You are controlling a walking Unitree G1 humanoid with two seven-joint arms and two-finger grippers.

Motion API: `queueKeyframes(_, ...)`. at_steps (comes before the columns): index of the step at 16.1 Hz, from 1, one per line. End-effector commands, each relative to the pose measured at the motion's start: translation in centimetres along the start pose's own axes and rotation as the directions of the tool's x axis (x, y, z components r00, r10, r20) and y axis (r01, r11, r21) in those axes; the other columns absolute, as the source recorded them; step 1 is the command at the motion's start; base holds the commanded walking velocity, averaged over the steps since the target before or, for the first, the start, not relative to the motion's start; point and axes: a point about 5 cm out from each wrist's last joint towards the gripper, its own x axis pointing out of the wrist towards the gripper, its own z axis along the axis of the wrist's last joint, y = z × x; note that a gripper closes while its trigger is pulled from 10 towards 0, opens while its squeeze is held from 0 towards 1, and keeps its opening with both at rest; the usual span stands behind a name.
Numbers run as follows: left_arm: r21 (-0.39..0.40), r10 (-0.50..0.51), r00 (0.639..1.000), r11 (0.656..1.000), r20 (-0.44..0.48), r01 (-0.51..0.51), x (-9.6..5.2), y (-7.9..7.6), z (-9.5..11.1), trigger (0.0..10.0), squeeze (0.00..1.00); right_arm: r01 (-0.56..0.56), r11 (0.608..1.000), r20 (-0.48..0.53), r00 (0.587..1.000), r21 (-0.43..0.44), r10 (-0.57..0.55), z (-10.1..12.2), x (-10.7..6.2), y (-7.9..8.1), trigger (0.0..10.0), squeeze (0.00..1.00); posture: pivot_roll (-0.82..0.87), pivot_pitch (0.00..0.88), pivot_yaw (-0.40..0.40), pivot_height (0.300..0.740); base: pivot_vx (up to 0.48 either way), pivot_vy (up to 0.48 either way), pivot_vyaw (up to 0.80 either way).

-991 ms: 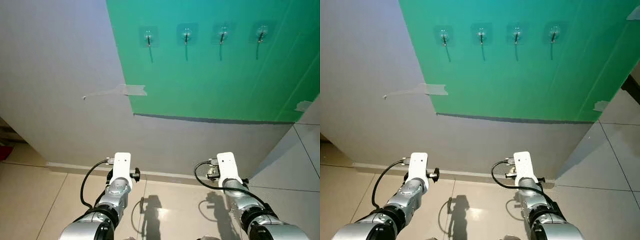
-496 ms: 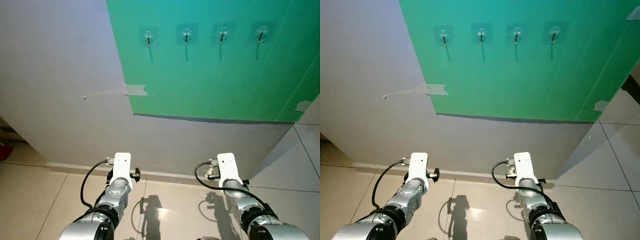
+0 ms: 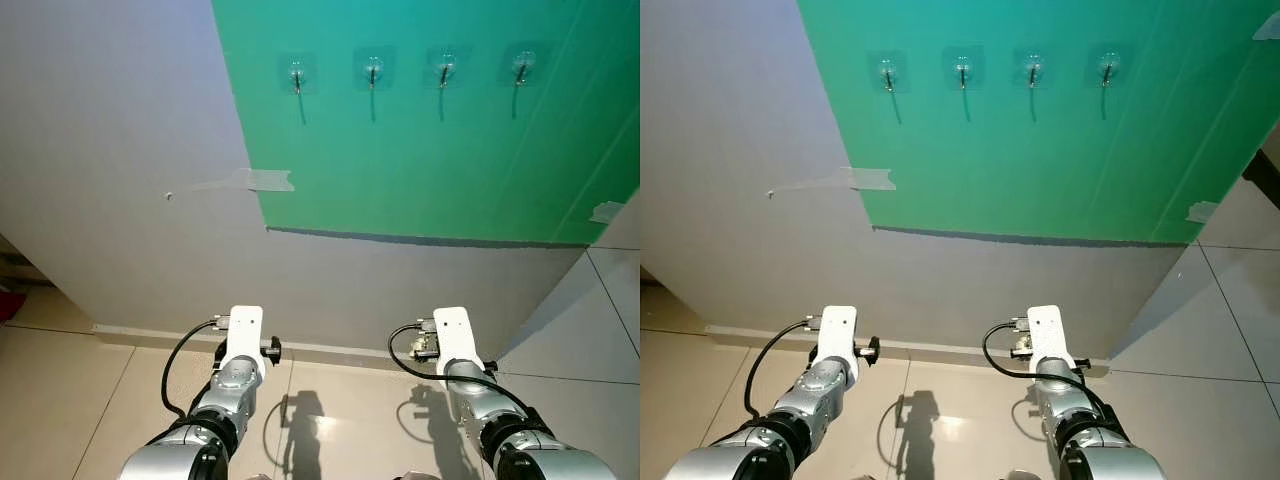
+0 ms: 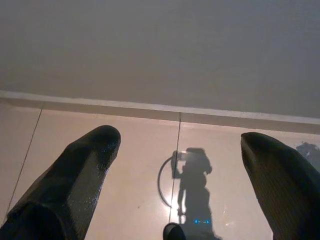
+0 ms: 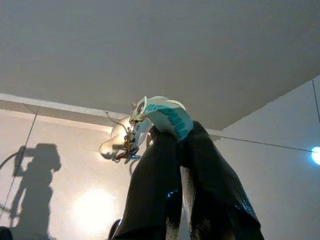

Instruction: Hang keys on a hook

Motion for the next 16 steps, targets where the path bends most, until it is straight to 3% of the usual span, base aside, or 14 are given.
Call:
queueKeyframes(1,0.019,-0.001,1.000,1.000,-0.014,0.001,0.0,0.2,-0.3,10.0,0.00,0.012,1.000,-0.025,1.000,0.003,-0.012,-0.6,-0.1,-0.2,10.0,0.00,-0.16,0.000,0.079,0.740,0.000,0.000,0.00)
queueKeyframes(16,0.035,-0.012,1.000,0.999,-0.012,0.012,0.0,0.0,-0.2,10.0,0.00,0.026,0.999,-0.030,0.999,0.037,-0.025,-0.4,0.1,-1.4,10.0,0.00,-0.18,0.000,0.087,0.740,0.000,0.000,0.00)
